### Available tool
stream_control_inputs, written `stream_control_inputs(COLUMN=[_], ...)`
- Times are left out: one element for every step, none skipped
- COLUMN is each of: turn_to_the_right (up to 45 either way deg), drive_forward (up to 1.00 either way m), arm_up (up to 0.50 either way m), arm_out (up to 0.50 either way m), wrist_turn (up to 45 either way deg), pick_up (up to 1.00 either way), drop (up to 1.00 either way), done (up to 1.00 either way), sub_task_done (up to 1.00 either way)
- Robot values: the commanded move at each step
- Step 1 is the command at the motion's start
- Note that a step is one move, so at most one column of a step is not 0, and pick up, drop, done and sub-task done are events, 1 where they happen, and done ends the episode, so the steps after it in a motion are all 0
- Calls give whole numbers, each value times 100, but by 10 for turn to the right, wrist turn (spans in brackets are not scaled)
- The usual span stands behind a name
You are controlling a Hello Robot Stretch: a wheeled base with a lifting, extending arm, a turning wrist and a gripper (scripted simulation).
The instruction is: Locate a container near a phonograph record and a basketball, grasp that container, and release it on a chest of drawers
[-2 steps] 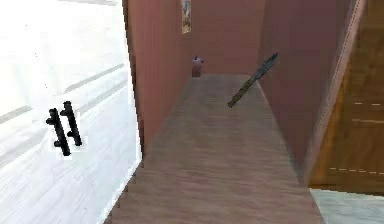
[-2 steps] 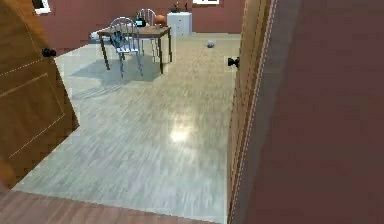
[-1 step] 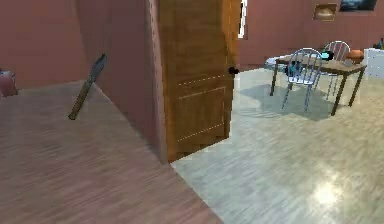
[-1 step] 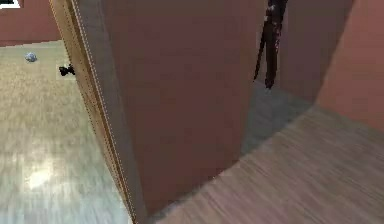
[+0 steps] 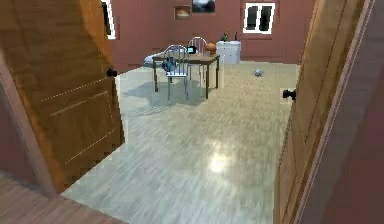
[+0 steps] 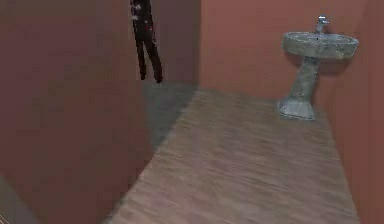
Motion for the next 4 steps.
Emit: stream_control_inputs(turn_to_the_right=[0, 30, 0, 120], drive_forward=[100, 0, 50, 0], arm_up=[0, 0, 0, 0], arm_out=[0, 0, 0, 0], wrist_turn=[0, 0, 0, 0], pick_up=[0, 0, 0, 0], drop=[0, 0, 0, 0], done=[0, 0, 0, 0], sub_task_done=[0, 0, 0, 0])
